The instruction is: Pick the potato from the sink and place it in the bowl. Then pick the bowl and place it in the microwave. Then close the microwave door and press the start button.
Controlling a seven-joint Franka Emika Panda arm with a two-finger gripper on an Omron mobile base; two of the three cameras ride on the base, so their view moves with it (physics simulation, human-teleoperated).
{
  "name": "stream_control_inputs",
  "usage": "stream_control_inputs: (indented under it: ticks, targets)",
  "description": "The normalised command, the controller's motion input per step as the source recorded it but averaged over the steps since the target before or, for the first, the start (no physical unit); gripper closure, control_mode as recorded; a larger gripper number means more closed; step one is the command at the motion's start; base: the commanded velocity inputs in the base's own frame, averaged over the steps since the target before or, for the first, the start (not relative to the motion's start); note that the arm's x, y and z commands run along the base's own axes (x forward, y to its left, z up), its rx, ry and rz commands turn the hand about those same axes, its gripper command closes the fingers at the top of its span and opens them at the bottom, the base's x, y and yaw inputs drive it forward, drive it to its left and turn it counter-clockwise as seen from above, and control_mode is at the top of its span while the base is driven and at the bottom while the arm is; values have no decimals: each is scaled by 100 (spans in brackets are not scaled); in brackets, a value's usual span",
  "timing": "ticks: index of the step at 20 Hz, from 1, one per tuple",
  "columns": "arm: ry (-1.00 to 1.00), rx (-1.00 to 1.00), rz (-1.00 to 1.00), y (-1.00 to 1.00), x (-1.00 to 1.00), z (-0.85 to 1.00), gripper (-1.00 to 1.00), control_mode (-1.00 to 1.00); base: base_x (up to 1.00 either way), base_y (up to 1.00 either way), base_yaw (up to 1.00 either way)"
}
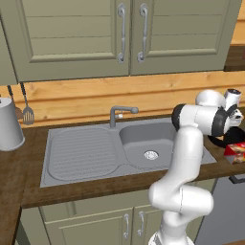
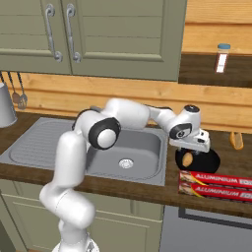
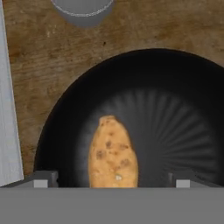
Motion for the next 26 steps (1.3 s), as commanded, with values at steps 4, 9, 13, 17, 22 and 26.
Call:
stream_control_inputs:
  ticks: [4, 9, 13, 17, 22, 26]
  targets:
    - [0, -1, 0, 69, -27, 36, -100, -100, 0, 0, 0]
    - [4, 0, 0, 58, -2, 10, -100, -100, 0, 0, 0]
    - [8, 0, 0, 3, 4, -14, -100, -100, 0, 0, 0]
    - [15, 0, 0, 0, 4, -37, -100, -100, 0, 0, 0]
    - [11, 0, 0, 0, 1, -14, -100, -100, 0, 0, 0]
    - [18, 3, 0, 0, 10, -25, -100, -100, 0, 0, 0]
